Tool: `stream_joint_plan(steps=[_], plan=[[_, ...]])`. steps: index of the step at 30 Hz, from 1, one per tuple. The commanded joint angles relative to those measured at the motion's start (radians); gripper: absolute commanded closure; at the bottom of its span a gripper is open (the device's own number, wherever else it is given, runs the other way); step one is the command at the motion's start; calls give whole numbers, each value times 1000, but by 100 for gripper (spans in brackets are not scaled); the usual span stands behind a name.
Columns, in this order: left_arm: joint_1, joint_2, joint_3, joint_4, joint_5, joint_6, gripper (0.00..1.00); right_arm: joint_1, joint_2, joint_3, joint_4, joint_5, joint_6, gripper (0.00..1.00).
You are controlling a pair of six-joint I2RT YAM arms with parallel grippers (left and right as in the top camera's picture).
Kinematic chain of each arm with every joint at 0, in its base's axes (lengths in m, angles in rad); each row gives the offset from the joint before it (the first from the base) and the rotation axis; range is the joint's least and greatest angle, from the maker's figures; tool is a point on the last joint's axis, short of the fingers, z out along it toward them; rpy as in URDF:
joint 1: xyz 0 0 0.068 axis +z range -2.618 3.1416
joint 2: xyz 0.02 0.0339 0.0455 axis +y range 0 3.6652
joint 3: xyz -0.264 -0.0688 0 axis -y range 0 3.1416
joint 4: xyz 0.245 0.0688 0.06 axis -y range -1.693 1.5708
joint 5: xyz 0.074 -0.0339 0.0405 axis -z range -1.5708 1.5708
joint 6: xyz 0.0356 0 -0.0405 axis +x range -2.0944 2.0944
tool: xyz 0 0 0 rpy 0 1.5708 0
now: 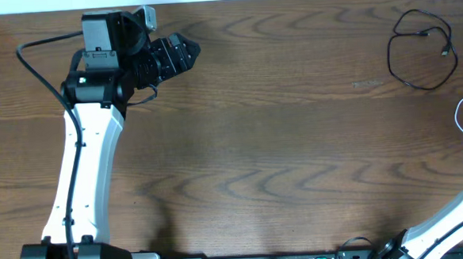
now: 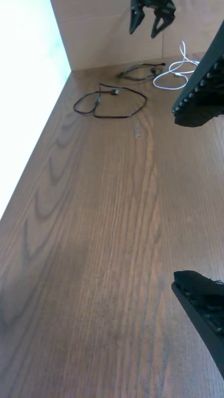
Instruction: Untangle cables
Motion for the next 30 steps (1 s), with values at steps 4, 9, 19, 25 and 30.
stream_joint_plan(steps=[4,9,19,25,30], plan=[[-2,18,-4,-3,-9,14,21,4,-52,5,-40,-279,-24,11],[-2,18,-4,-18,-10,14,1,149,-232,5,-185,-346,-235,12],[-2,18,-4,-18,-10,14,0,437,-541,5,-450,-326,-496,1],[-2,18,-4,-18,-10,14,0,533,-638,5,-697,-348,-399,1],[-2,18,-4,-18,-10,14,0,536,-640,5,-725,-344,-400,1]])
